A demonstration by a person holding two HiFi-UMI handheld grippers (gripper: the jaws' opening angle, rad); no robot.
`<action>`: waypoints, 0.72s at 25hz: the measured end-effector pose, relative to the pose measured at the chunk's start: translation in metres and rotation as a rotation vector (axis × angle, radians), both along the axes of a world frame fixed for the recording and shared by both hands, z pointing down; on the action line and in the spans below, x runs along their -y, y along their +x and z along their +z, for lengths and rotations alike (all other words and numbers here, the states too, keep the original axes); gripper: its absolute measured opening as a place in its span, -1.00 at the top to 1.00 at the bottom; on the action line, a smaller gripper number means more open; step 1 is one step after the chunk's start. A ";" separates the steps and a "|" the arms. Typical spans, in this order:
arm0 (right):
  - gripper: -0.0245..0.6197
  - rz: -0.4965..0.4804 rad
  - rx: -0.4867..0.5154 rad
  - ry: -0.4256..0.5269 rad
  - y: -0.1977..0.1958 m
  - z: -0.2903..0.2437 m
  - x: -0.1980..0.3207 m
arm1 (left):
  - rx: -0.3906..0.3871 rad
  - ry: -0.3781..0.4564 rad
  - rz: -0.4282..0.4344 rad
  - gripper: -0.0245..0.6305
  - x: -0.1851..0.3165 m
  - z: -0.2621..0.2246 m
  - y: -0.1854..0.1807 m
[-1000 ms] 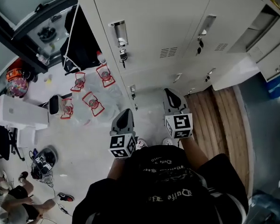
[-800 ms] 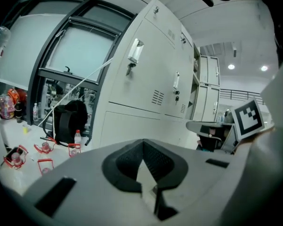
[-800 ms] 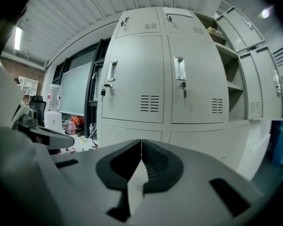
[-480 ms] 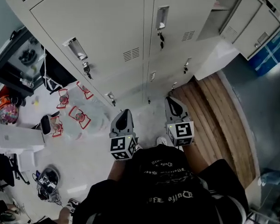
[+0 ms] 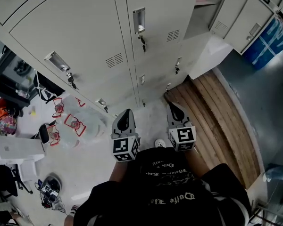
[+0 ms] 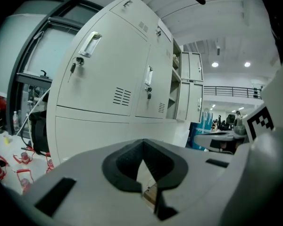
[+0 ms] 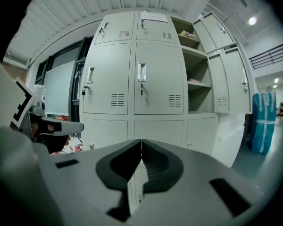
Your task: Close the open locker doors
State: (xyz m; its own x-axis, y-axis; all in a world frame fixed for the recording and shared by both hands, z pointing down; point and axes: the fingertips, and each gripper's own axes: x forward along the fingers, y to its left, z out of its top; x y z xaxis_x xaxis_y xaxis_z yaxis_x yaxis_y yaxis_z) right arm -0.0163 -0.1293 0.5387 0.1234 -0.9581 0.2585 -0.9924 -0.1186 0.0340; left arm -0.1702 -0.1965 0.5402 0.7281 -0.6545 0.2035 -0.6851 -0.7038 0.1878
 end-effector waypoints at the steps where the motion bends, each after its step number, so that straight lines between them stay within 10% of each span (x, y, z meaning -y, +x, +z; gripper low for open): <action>1: 0.90 -0.005 0.000 0.009 0.002 0.000 0.000 | -0.007 0.006 0.005 0.91 -0.001 -0.002 0.004; 18: 0.90 0.105 0.040 -0.021 0.024 0.001 -0.029 | 0.014 -0.023 0.189 0.91 -0.013 0.008 0.055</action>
